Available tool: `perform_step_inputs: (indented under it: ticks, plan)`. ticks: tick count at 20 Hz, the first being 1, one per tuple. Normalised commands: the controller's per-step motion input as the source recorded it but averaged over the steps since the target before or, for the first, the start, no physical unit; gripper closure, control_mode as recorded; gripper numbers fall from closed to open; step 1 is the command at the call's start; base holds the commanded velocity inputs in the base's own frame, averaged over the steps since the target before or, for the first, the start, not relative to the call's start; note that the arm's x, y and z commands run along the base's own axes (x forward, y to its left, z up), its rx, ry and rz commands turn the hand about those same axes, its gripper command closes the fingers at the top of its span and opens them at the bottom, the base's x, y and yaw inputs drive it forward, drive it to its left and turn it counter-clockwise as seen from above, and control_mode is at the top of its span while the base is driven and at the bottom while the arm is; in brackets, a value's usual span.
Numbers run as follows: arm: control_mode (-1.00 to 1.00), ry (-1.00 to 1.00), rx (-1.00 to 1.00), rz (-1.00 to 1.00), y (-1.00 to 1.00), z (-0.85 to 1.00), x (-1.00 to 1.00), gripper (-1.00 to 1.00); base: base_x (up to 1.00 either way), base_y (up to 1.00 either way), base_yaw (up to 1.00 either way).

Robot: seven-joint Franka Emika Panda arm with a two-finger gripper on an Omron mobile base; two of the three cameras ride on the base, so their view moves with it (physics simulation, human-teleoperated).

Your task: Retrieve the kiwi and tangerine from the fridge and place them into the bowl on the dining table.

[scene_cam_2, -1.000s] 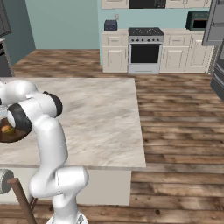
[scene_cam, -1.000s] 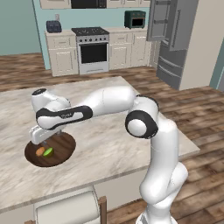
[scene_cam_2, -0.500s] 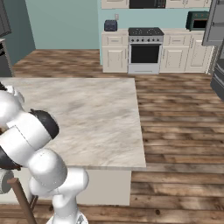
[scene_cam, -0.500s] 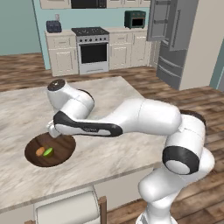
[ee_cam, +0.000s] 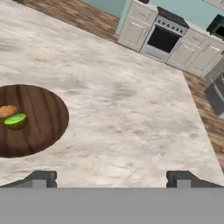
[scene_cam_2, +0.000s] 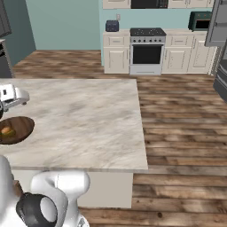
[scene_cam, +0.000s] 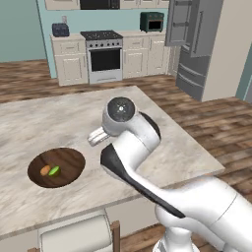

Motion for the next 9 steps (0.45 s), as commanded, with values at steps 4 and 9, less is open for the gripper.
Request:
perform_step_inputs:
  ticks: [4,9]
  plan:
    - [-1.0,-0.34,0.17,-0.07,-0.93,0.96,-0.7,-1.0,0.0,0.0,0.0]
    - [-1.0,-0.2,0.18,-0.02,-0.54,0.81,-0.76,-1.0,0.0,0.0,0.0]
